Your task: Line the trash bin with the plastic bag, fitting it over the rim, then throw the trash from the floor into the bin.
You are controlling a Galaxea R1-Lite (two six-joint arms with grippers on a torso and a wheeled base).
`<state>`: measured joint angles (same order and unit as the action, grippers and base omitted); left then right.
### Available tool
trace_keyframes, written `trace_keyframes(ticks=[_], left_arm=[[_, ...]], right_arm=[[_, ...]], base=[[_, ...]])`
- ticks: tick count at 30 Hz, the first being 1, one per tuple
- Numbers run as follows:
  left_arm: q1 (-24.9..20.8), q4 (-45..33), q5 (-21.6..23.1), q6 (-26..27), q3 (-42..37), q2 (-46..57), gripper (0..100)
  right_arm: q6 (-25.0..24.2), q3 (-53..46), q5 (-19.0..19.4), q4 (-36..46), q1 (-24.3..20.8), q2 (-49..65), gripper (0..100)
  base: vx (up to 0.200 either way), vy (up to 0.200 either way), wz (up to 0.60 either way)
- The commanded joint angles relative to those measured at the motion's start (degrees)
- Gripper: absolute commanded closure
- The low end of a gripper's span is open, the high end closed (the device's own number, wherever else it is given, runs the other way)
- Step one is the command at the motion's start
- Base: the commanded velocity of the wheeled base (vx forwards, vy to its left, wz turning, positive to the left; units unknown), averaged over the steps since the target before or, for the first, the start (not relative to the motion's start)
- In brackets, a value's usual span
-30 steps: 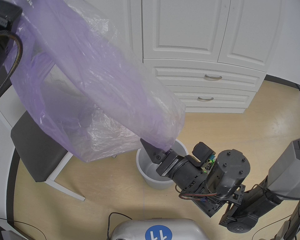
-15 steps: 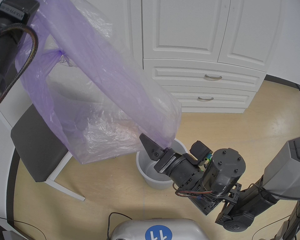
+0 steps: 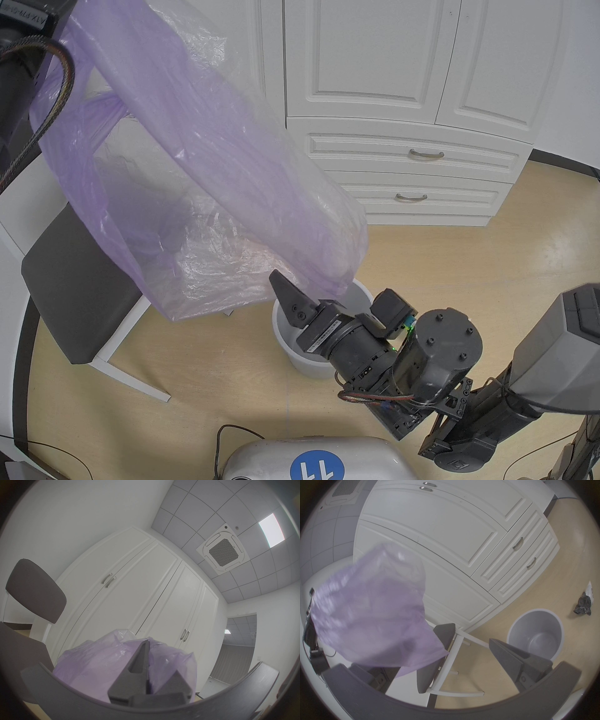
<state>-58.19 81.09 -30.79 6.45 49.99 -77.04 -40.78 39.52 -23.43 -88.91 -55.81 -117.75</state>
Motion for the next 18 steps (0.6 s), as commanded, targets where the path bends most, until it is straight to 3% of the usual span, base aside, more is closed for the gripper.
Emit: trace_keyframes(ticks=[1, 6, 18], left_arm=[[0.0, 0.03, -0.5, -0.03, 0.1, -0.39, 100], [0.0, 0.12, -0.58, -0.03, 0.1, -1.09, 100], [0.0, 0.12, -0.58, 0.06, 0.02, -1.0, 100]], right_arm=[[0.79, -0.5, -0.48, -1.09, -1.76, -0.9, 0], [2.46, -1.2, -1.09, -1.09, -4.13, -1.25, 0], [2.72, -0.41, -1.79, -1.09, -2.73, -2.22, 0]], base=[[0.0, 0.0, 0.0], [0.0, 0.0, 0.0], [0.0, 0.0, 0.0]])
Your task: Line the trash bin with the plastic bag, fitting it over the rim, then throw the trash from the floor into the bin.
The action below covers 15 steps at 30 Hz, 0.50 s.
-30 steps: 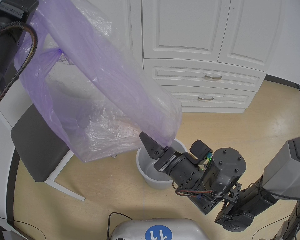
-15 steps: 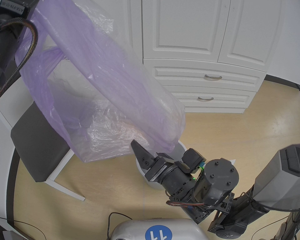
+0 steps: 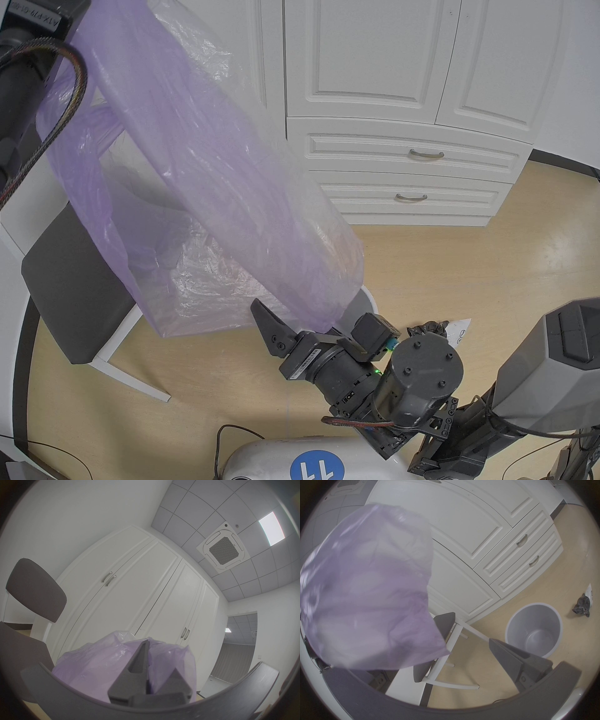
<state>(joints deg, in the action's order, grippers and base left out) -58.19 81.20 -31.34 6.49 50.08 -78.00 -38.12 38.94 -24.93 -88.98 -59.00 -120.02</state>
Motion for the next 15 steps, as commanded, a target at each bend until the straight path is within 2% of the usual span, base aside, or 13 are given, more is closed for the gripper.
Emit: trace_keyframes(ticks=[1, 15], left_arm=[[0.0, 0.01, -0.03, 0.02, -0.07, -0.05, 100], [0.0, 0.01, -0.03, 0.11, -0.16, 0.04, 100]], right_arm=[[0.5, 0.44, -0.56, -1.02, 0.73, 0.05, 0], [2.79, 1.23, -1.61, -1.02, 1.43, 2.86, 0]], base=[[0.0, 0.0, 0.0], [0.0, 0.0, 0.0]])
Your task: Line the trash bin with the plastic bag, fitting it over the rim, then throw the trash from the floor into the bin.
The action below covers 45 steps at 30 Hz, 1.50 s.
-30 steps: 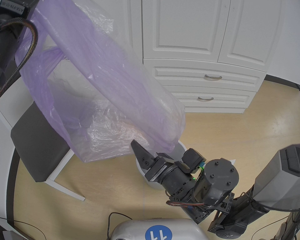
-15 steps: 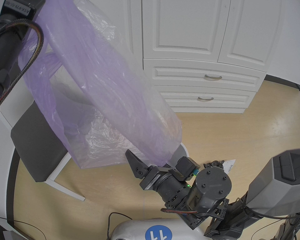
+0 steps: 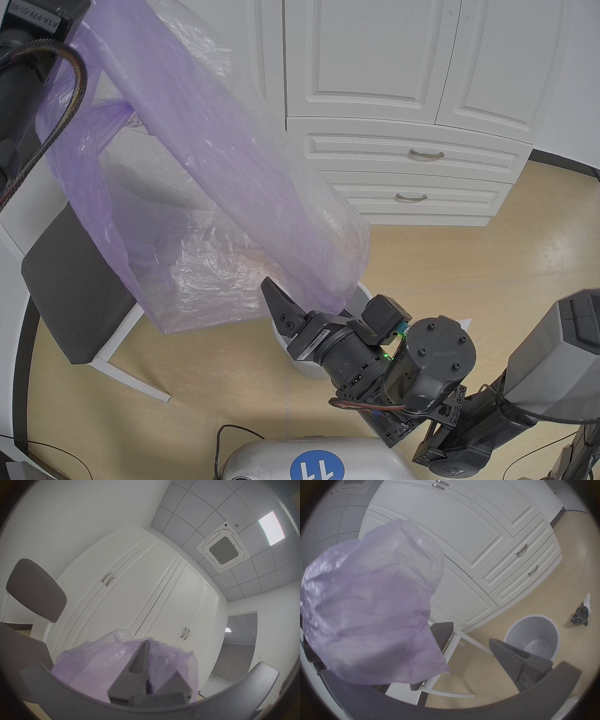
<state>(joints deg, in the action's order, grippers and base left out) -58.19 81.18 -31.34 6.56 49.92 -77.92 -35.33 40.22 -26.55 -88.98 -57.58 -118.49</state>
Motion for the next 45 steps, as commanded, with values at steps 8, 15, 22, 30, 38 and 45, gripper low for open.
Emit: trace_keyframes(ticks=[8, 15, 22, 30, 38, 45], left_arm=[[0.0, 0.03, -0.03, 0.03, 0.0, -0.04, 100], [0.0, 0.03, -0.03, 0.12, -0.35, -0.21, 100], [0.97, 0.03, -1.27, 5.13, -3.25, -1.18, 100], [5.28, 5.48, -1.09, 13.48, -6.41, -3.64, 100], [5.71, 6.98, -0.56, 15.33, -6.5, -4.26, 100], [5.54, 6.89, 2.78, 15.41, -9.4, -4.17, 100]], right_arm=[[-0.09, -0.14, -0.08, -1.02, -0.26, 0.46, 100], [-0.09, -0.84, 0.36, -1.02, -0.08, 0.98, 100], [0.0, -3.13, 1.06, -1.02, 0.45, 4.15, 100], [1.84, -3.57, 1.15, -1.02, 1.77, 5.2, 100], [1.93, -3.83, 1.33, -1.02, 1.77, 5.11, 100], [3.16, -3.92, 1.41, -1.02, 2.12, 5.99, 100]], base=[[0.0, 0.0, 0.0], [0.0, 0.0, 0.0], [0.0, 0.0, 0.0], [0.0, 0.0, 0.0], [0.0, 0.0, 0.0], [0.0, 0.0, 0.0]])
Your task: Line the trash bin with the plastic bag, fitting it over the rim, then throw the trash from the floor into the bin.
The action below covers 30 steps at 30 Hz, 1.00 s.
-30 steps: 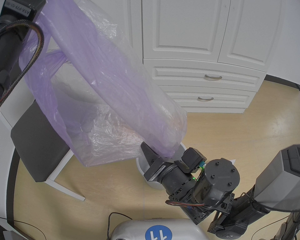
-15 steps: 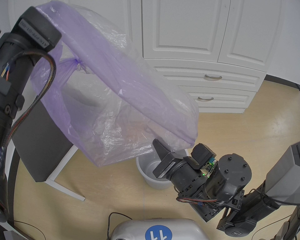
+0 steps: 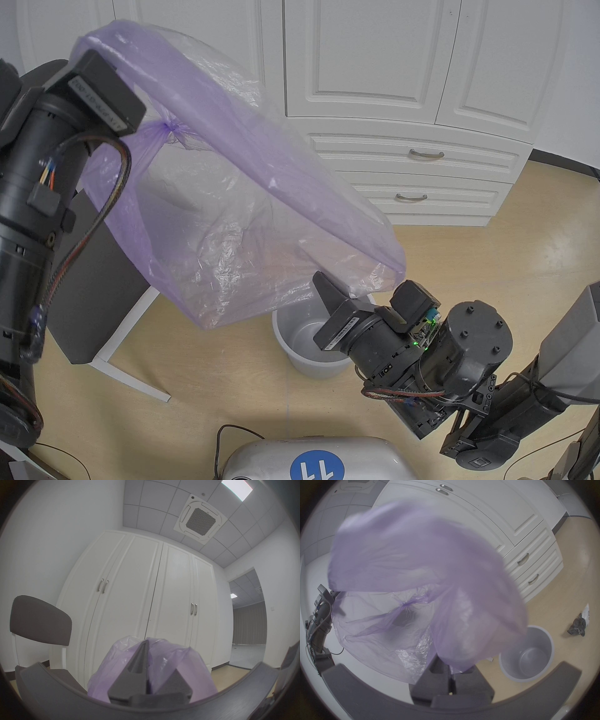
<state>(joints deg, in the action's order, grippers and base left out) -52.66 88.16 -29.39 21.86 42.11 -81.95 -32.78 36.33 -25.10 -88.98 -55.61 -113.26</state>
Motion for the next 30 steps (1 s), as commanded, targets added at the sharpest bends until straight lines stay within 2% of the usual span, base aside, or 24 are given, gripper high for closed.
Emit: trace_keyframes(ticks=[1, 14, 23, 24, 25, 27, 30], left_arm=[[0.1, -0.1, 1.0, 0.11, -1.76, -0.32, 100], [0.28, -0.1, 1.18, 1.52, -2.29, 1.35, 100], [0.9, -0.27, 0.74, 0.99, -3.61, -0.5, 100], [1.42, -0.36, 0.74, 1.08, -4.58, -0.76, 100], [1.51, -0.36, 0.74, 1.08, -4.84, -0.85, 100], [2.92, -0.36, 0.65, 1.08, -6.16, -1.9, 100], [4.5, -0.45, 0.65, 1.17, -7.04, -3.57, 100]], right_arm=[[0.79, -0.03, -0.04, -1.02, 0.15, 1.2, 100], [4.3, -1.08, 0.14, -1.02, 0.15, 6.92, 100], [11.25, -2.23, 0.05, -1.02, 2.97, 8.59, 100], [14.15, -3.72, 0.14, -1.02, 3.85, 10.08, 100], [14.59, -3.98, 0.14, -1.02, 3.93, 10.43, 100], [17.84, -5.83, 0.14, 3.46, 4.64, 14.39, 100], [18.45, -6.18, 0.14, 11.9, 5.16, 19.4, 100]], base=[[0.0, 0.0, 0.0], [0.0, 0.0, 0.0], [0.0, 0.0, 0.0], [0.0, 0.0, 0.0], [0.0, 0.0, 0.0], [0.0, 0.0, 0.0], [0.0, 0.0, 0.0]])
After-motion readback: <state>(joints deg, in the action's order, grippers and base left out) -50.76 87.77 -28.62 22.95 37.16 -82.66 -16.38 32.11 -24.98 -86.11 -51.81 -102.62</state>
